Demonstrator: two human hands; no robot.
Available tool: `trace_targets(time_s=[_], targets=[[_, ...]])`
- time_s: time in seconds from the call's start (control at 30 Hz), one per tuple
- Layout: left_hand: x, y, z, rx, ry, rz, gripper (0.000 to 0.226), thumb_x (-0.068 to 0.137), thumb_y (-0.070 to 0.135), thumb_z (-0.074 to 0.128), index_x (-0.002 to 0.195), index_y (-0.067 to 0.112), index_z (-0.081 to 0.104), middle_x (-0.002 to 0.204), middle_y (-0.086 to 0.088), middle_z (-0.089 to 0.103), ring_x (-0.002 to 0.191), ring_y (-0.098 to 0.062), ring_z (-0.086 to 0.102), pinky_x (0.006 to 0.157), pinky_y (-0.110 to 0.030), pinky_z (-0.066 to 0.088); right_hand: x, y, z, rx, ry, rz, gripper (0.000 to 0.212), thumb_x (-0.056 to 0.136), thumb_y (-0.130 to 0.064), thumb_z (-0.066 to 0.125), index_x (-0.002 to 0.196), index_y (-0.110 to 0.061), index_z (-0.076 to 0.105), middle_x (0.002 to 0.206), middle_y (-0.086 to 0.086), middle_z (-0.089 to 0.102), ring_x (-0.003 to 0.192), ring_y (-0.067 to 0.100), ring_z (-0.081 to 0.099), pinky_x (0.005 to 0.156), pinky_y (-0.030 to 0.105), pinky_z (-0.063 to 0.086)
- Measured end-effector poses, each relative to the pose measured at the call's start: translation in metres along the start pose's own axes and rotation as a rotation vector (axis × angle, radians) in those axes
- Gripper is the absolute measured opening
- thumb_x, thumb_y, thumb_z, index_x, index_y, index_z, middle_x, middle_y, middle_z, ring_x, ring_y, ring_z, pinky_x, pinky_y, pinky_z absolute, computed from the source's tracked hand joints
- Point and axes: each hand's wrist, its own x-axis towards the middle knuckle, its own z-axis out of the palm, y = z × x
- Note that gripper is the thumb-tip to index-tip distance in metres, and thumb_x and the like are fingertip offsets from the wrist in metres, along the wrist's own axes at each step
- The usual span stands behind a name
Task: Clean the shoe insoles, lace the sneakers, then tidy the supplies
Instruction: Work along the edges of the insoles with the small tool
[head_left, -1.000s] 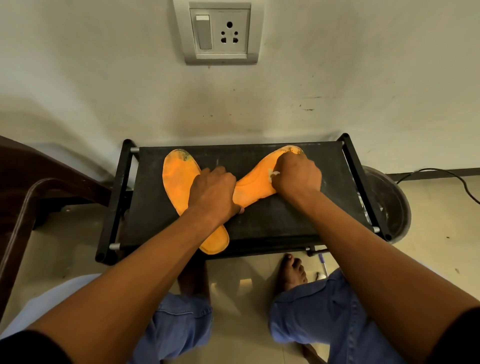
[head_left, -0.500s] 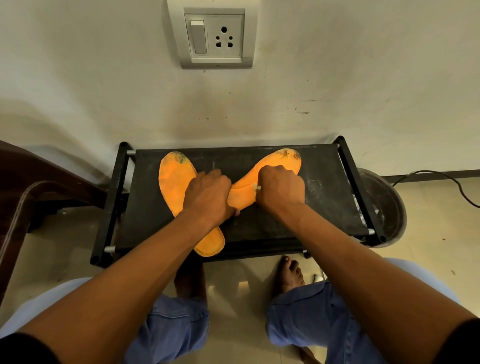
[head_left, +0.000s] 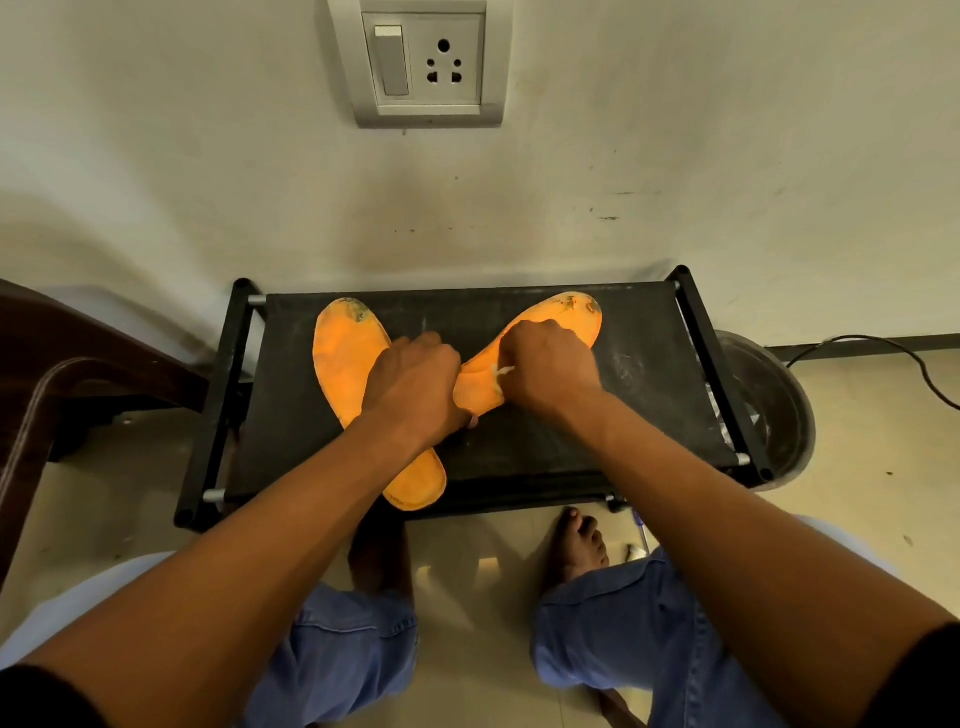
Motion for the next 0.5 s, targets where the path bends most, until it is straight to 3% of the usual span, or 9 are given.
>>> trace_targets(time_s=[0.1, 0.33, 0.5], targets=[[0.0, 0.0, 0.001, -0.01, -0.006, -0.004, 0.052, 0.069, 0.062, 0.082, 0.098, 0.019, 0.074, 0.09, -0.001, 0.049, 0.088, -0.025, 0.06, 0.079, -0.04, 0.054, 0.001, -0.003, 0.004, -0.061, 0.027, -0.034, 0.027, 0.087, -0.025, 0.073, 0.113, -0.02, 0.068, 0.104, 0.007, 0.068, 0.086, 0.025, 0.066, 0.063, 0.033, 0.049], [0.0, -0.003, 0.004, -0.003, 0.015, 0.018, 0.056, 0.069, 0.064, 0.081, 0.103, 0.02, 0.073, 0.1, -0.005, 0.059, 0.089, -0.025, 0.059, 0.077, -0.038, 0.05, 0.022, 0.041, -0.011, -0.002, 0.231, 0.286, 0.02, 0.084, -0.015, 0.061, 0.103, -0.016, 0.067, 0.11, 0.011, 0.066, 0.099, 0.034, 0.066, 0.071, 0.033, 0.043], [0.001, -0.002, 0.002, -0.002, 0.031, 0.015, 0.056, 0.067, 0.063, 0.083, 0.102, 0.02, 0.073, 0.096, -0.003, 0.056, 0.089, -0.026, 0.059, 0.069, -0.034, 0.042, 0.025, 0.03, -0.007, 0.06, 0.202, 0.227, 0.02, 0.082, -0.014, 0.063, 0.101, -0.013, 0.069, 0.104, 0.011, 0.067, 0.094, 0.033, 0.067, 0.067, 0.032, 0.045]])
